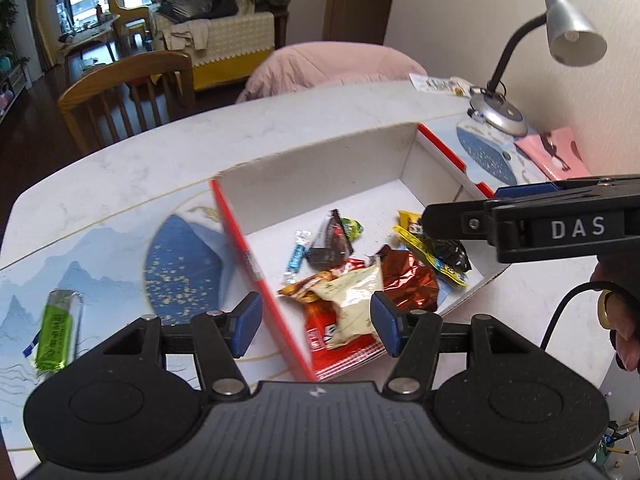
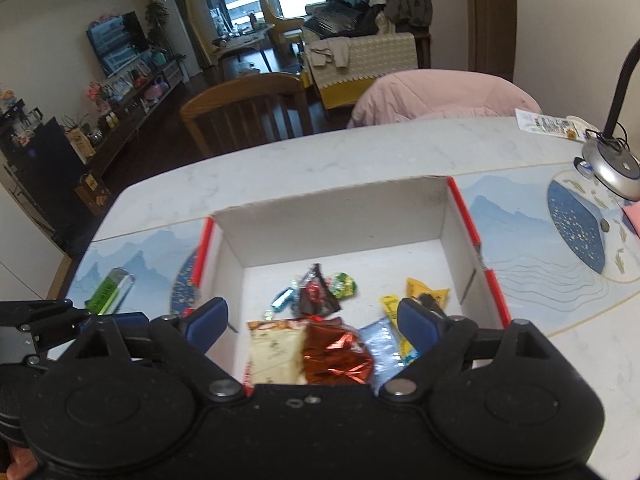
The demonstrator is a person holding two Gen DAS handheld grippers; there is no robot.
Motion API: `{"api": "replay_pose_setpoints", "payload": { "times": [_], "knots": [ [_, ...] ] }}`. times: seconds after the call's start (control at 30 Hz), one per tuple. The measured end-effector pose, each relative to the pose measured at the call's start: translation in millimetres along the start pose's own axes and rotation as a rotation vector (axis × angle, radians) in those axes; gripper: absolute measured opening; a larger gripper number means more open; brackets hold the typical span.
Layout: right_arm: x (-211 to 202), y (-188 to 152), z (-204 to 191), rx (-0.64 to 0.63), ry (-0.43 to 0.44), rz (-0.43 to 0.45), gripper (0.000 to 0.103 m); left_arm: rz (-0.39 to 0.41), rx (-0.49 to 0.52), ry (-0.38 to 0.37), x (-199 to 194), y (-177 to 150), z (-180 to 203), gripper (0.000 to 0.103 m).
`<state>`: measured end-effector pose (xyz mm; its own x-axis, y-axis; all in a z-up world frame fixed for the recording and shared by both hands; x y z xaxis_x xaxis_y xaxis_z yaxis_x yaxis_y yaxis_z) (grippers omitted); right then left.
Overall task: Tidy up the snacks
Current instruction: 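Withdraw both tools from the box toward the remaining snacks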
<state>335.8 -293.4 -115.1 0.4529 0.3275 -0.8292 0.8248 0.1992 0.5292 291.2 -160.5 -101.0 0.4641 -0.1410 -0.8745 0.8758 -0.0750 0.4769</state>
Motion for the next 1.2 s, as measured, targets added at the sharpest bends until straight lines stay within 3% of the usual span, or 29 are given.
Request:
{"api": "replay_pose_setpoints", "payload": {
  "times": [0.43, 0.5, 0.7, 1.2],
  "knots": [
    [0.8, -11.3, -83.5, -0.117, 0.073, 0.022, 0.097, 0.067, -0.096, 0.056, -42.6, -35.0, -77.8, 0.067],
    [3.3, -10.3, -96.7, -0.129, 0.083, 0.024, 0.099, 0.081, -0.125, 0.067, -48.2, -41.2, -93.9, 0.073],
    [12.7, -6.5, -136.5, -0.165, 0.117, 0.041, 0.103, 0.110, -0.229, 0.091, -60.7, -59.0, -145.4, 0.074],
    [94.3, 13.4, -244.6, -0.211, 0.178, -0.083, 0.103, 0.154, -0.454, 0.220, -66.3, -115.3, -259.3, 0.076]
  ]
}}
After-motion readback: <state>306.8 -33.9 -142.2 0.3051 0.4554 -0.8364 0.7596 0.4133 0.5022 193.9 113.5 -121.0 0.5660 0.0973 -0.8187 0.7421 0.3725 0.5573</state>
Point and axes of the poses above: each gripper's, at about its wrist camera, not at the fingertips, and x roughly the way its jaws point, z to its right, y to its top, the point moved 9 cm from there along x, roughly the way its jaws point, and after that the axes turned 8 degrees about -z, right-handed, at the moved point
